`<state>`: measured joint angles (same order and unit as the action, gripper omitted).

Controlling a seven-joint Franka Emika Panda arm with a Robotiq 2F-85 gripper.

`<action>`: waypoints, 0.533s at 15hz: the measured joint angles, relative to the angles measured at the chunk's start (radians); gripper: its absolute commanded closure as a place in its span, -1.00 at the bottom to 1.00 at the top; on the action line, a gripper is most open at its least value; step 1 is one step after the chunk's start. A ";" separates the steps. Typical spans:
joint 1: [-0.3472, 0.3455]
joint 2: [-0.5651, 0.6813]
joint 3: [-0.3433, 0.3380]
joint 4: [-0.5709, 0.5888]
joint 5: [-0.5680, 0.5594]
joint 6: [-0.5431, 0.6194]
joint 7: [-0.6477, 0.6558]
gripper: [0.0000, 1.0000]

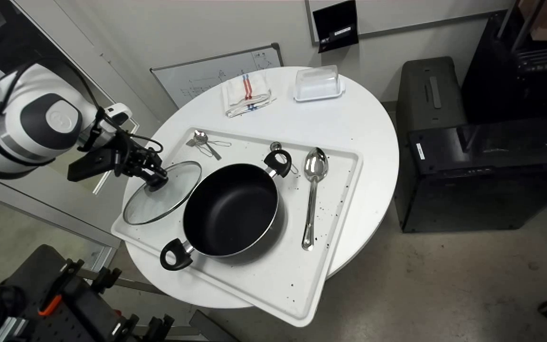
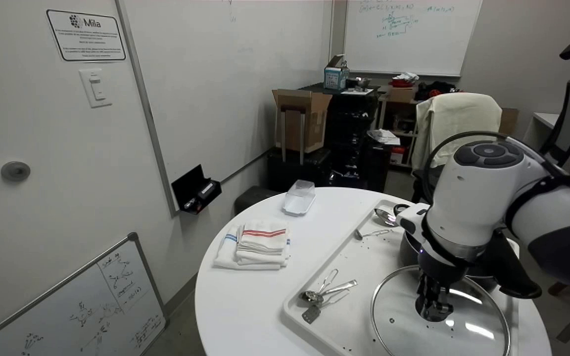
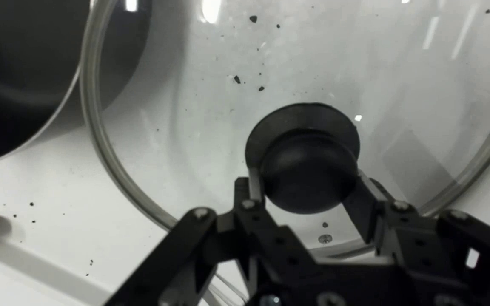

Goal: Remove the glass lid from the black pot and put it on the white tray

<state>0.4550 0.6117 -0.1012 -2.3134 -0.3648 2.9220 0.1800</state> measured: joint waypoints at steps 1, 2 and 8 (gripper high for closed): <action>0.000 0.020 0.001 0.010 0.000 0.005 -0.003 0.50; 0.000 0.042 0.001 0.019 0.001 0.011 -0.005 0.50; 0.000 0.146 0.001 0.077 0.007 0.027 -0.013 0.50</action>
<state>0.4550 0.7575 -0.1003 -2.2359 -0.3577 2.9488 0.1674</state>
